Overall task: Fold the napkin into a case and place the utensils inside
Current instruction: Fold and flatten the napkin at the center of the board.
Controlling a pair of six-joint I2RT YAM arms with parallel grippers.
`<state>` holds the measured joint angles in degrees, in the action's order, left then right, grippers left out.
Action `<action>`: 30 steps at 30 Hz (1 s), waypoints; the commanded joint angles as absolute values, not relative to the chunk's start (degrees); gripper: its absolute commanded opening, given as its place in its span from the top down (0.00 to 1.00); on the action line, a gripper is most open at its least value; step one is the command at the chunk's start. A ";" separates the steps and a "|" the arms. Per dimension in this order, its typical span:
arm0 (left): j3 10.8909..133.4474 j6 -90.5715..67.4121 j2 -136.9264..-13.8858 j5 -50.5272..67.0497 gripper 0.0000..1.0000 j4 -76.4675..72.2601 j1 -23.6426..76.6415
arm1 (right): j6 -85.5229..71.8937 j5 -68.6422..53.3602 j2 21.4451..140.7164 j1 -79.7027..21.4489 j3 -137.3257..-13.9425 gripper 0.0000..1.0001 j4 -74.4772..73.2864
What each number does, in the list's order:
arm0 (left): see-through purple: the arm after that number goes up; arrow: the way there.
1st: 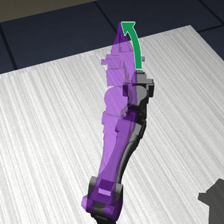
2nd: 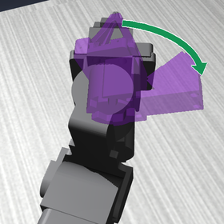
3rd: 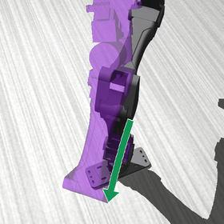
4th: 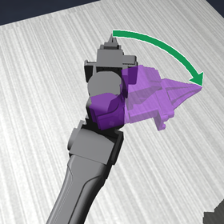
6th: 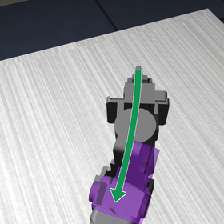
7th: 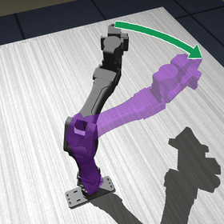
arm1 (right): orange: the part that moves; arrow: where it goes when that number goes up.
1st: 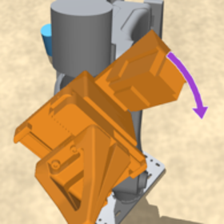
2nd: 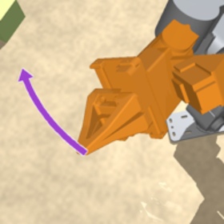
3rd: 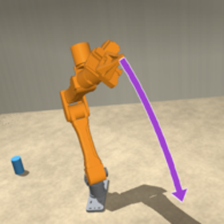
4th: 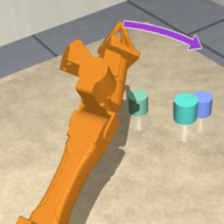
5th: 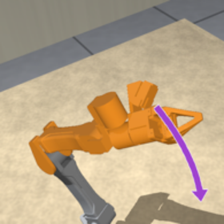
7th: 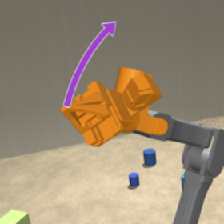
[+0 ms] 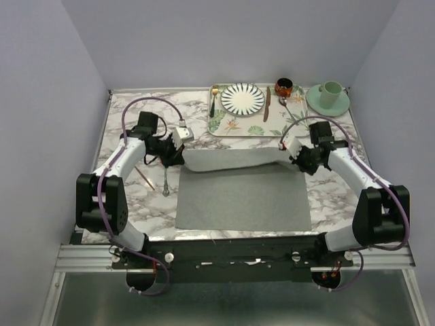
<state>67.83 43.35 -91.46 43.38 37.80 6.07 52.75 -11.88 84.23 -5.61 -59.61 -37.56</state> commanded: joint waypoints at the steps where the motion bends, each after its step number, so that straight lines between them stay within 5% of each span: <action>1: 58.64 58.70 -85.88 43.95 1.00 47.37 5.80 | 60.63 -13.63 76.13 -5.45 -47.31 0.99 -43.24; 6: 50.11 60.73 -79.72 43.69 1.00 48.78 6.76 | 63.54 -12.39 65.67 -5.45 -38.33 0.99 -42.12; 11: 45.70 52.31 -82.34 36.75 1.00 38.79 11.86 | 59.26 -8.80 73.27 -5.54 -38.21 0.99 -36.39; 20: 56.67 47.72 -96.05 29.62 1.00 36.03 13.45 | 53.79 -6.07 92.09 -5.45 -51.75 0.99 -33.14; 30: 67.24 52.02 -95.99 31.46 1.00 44.55 13.10 | 55.46 -7.20 89.05 -4.75 -60.39 0.99 -41.64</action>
